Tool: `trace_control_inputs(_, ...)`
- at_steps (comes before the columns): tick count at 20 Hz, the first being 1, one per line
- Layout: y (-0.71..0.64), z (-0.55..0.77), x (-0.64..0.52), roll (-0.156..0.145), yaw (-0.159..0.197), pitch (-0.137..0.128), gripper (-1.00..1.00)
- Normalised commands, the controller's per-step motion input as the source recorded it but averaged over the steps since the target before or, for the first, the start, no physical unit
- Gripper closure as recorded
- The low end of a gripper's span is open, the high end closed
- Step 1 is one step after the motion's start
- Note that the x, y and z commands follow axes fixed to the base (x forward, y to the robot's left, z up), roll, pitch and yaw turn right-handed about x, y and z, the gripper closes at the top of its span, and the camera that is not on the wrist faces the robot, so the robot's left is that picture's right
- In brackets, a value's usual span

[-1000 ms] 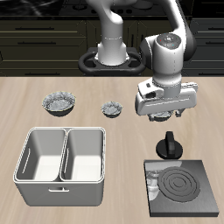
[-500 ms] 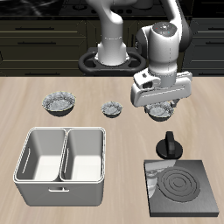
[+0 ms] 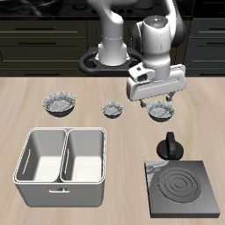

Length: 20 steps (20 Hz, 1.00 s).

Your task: Turn off the flat stove and place the largest bowl on it

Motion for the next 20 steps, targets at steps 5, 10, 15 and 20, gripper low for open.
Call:
trace_control_inputs(5, -0.13, 0.09, -0.32, 0.018, 0.042, -0.037, -1.0)
trace_control_inputs(10, -0.17, 0.07, -0.3, 0.005, 0.013, -0.023, -1.0)
trace_control_inputs(15, -0.21, 0.04, -0.1, -0.013, -0.003, -0.01, -1.0)
trace_control_inputs(20, -0.34, -0.03, -0.09, -0.03, -0.006, -0.007, -1.0)
